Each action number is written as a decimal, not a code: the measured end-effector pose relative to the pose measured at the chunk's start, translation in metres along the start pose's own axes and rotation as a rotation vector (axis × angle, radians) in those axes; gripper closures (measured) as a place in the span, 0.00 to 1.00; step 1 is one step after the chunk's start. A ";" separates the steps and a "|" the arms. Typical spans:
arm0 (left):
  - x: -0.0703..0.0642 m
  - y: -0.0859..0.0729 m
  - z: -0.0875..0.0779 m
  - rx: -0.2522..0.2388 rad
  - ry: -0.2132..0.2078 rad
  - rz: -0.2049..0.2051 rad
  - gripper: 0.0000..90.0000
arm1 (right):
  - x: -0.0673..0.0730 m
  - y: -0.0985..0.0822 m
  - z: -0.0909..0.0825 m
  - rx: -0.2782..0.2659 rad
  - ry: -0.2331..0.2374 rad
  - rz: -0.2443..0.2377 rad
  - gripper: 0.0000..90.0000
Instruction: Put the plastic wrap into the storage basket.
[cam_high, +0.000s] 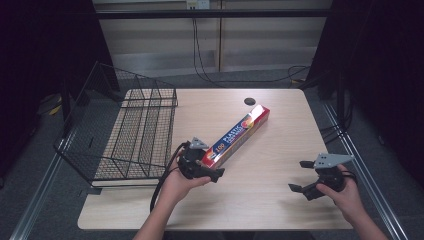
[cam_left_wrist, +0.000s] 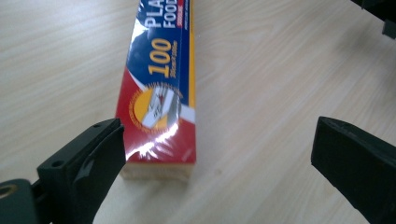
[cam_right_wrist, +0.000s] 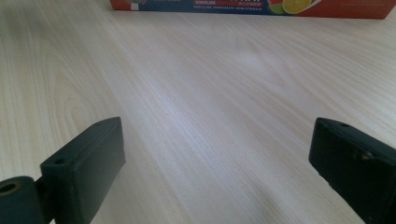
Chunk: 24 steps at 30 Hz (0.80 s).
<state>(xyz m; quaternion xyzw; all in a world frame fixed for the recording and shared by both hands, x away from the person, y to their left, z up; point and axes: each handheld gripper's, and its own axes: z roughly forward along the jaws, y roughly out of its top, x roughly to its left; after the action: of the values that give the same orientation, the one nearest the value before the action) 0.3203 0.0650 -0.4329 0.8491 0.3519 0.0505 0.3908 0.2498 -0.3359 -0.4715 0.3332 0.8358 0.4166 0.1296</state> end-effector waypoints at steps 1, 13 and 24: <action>0.001 0.004 0.002 -0.005 0.007 -0.015 0.04 | 0.000 0.000 0.000 -0.004 -0.001 -0.004 0.04; 0.010 0.040 0.023 0.040 0.008 -0.030 0.05 | 0.001 -0.003 -0.003 -0.008 -0.005 -0.004 0.04; 0.017 0.061 0.046 0.072 -0.012 -0.049 0.07 | 0.004 -0.004 -0.004 -0.005 0.002 -0.014 0.04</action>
<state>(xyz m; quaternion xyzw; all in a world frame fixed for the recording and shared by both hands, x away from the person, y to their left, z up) 0.3842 0.0193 -0.4252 0.8539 0.3719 0.0234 0.3633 0.2430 -0.3379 -0.4717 0.3266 0.8373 0.4180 0.1327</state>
